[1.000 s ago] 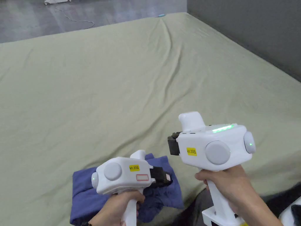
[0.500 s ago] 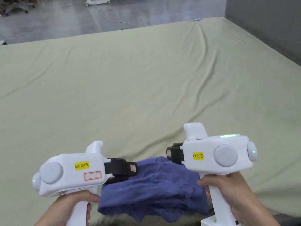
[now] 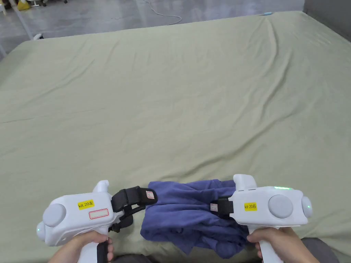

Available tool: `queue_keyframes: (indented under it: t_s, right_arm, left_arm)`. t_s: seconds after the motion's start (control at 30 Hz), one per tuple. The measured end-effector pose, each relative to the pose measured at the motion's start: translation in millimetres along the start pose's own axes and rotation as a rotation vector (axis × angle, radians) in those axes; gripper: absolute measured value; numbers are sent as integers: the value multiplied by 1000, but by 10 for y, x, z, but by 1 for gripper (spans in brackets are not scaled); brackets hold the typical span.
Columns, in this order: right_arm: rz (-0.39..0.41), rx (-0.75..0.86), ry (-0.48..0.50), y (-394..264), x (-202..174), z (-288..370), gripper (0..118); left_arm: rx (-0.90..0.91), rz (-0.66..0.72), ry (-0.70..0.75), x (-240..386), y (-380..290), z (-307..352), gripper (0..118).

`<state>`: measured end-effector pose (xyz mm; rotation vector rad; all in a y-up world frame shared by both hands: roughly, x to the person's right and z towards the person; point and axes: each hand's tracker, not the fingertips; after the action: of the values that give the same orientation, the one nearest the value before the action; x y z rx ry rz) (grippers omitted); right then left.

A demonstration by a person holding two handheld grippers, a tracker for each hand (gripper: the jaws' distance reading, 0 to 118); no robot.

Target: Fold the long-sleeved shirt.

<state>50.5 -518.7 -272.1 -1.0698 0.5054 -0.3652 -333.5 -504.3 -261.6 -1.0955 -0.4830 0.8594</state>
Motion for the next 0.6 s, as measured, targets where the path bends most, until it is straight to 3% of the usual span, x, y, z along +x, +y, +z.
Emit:
queue_keyframes:
  t_s: [0.17, 0.37, 0.4, 0.43, 0.47, 0.5, 0.57, 0.6]
  right_arm:
    - [-24, 7, 20, -17, 49, 9, 0]
    - [-36, 20, 18, -35, 32, 3, 0]
    - [-38, 20, 16, -36, 29, 2, 0]
    - [-39, 20, 14, -36, 26, 1, 0]
    - [-41, 20, 13, -34, 19, -3, 0]
    - [-42, 19, 5, -29, -4, -14, 0]
    - [-30, 11, -10, -10, -38, -1, 0]
    - [-26, 6, -23, 1, -63, 5, 0]
  left_arm:
    - [-35, 3, -49, 35, 5, -438, 118]
    - [-112, -346, 98, 402, -110, -579, 116]
    - [-105, -367, 129, 448, -106, -544, 97]
    - [-81, -371, 149, 455, -101, -529, 69]
    - [-93, -334, 105, 418, -56, -529, 31]
    - [-124, -278, 39, 438, -67, -544, 18]
    - [-90, -425, 131, 574, -133, -524, 16]
    - [-83, -456, 108, 588, -155, -489, 16]
